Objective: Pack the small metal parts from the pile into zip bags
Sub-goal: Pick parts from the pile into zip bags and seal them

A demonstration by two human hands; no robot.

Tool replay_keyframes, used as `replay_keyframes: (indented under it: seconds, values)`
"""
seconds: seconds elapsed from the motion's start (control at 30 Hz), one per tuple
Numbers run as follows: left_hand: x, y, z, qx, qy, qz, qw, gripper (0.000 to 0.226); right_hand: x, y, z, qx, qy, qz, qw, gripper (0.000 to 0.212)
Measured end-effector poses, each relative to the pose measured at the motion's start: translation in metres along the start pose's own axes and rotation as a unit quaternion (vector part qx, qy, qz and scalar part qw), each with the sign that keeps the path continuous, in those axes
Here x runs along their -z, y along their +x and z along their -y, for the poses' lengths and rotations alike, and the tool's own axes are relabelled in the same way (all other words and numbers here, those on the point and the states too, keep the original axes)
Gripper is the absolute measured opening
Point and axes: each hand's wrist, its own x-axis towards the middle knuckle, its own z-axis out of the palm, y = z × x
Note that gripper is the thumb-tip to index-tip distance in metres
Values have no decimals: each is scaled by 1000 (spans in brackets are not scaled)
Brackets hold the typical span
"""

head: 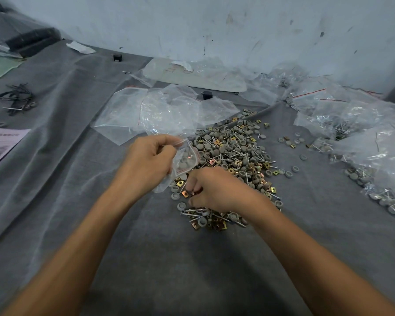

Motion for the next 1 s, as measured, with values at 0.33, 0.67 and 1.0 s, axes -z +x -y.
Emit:
replay_keyframes:
  seconds: [0.33,0.67,1.0]
  values:
    - [0,1,2,3,7,12,1000,33,5,-8,-9,7,-23,2,1000,16]
    - [-2,1,2,4,40,22,999,37,23,-11,-26,24,-24,-42,999,15]
    - [-5,-1,2,-8,27,37,999,38,60,-26,-49,33,401,-117,908,18]
